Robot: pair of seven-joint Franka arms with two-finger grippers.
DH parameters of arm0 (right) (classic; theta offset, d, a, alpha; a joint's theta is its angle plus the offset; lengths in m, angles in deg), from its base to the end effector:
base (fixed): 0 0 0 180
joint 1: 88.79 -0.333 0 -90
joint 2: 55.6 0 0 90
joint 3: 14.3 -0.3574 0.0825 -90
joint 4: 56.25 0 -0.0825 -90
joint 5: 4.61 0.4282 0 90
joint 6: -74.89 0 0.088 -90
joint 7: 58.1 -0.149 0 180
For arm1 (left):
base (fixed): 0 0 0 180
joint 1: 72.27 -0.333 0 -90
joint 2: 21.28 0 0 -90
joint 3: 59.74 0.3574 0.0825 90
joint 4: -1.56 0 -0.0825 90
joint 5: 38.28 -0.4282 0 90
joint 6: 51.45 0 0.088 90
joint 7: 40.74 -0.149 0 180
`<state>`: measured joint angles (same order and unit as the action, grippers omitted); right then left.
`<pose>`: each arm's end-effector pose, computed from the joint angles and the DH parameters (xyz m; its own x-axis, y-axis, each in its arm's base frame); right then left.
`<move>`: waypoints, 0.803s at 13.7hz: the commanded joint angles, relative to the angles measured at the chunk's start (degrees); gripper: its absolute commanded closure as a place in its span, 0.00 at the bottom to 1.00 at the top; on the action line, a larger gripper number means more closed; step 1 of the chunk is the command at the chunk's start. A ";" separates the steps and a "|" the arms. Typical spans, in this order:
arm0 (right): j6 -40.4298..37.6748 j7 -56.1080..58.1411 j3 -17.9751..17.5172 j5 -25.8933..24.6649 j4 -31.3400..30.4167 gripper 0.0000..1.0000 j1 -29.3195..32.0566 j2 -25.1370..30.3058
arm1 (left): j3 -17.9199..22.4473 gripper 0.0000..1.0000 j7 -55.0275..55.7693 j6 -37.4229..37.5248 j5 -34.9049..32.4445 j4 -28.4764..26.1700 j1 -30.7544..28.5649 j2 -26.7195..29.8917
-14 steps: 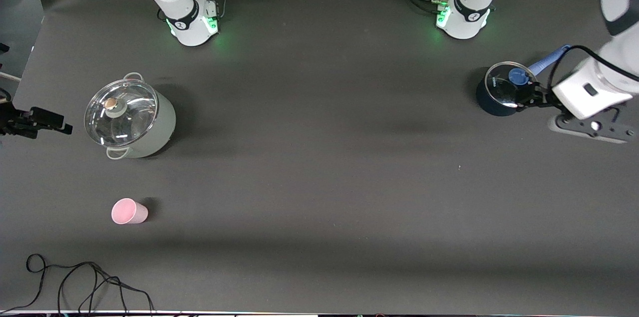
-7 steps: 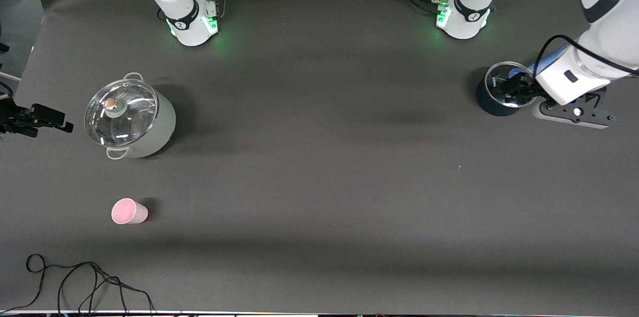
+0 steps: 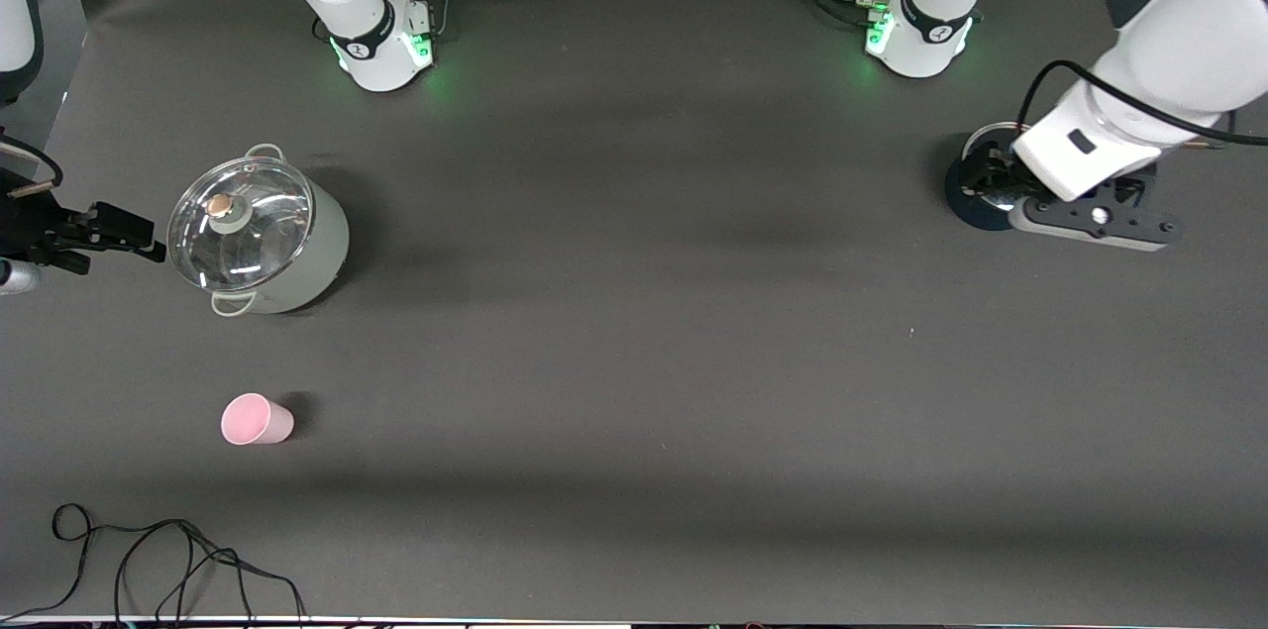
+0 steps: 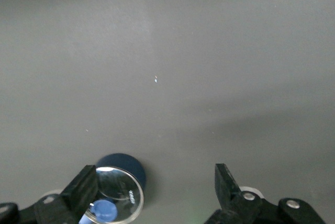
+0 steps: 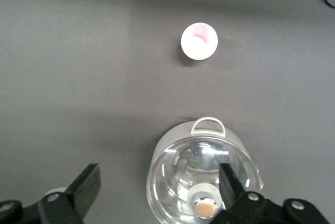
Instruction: Transfer pink cup from left to right arm
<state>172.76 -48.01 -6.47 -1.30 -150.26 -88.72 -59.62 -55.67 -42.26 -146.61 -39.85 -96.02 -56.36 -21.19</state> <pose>0.6258 -0.0766 0.5569 0.9995 0.0304 0.0061 0.0307 -0.9984 -0.0473 0.5872 -0.1191 0.5641 0.9715 -0.2333 -0.0414 -0.2345 -0.9718 -0.0260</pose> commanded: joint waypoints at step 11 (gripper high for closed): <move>-3.21 -6.93 -2.38 -1.38 2.61 0.00 -0.77 0.41 | 2.17 0.00 1.08 3.40 -1.07 5.11 0.79 -3.52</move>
<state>170.32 -53.50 -8.87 -1.41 -148.16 -89.14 -59.25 -53.83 -42.97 -144.85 -40.41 -92.34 -56.11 -24.37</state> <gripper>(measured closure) 0.000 0.000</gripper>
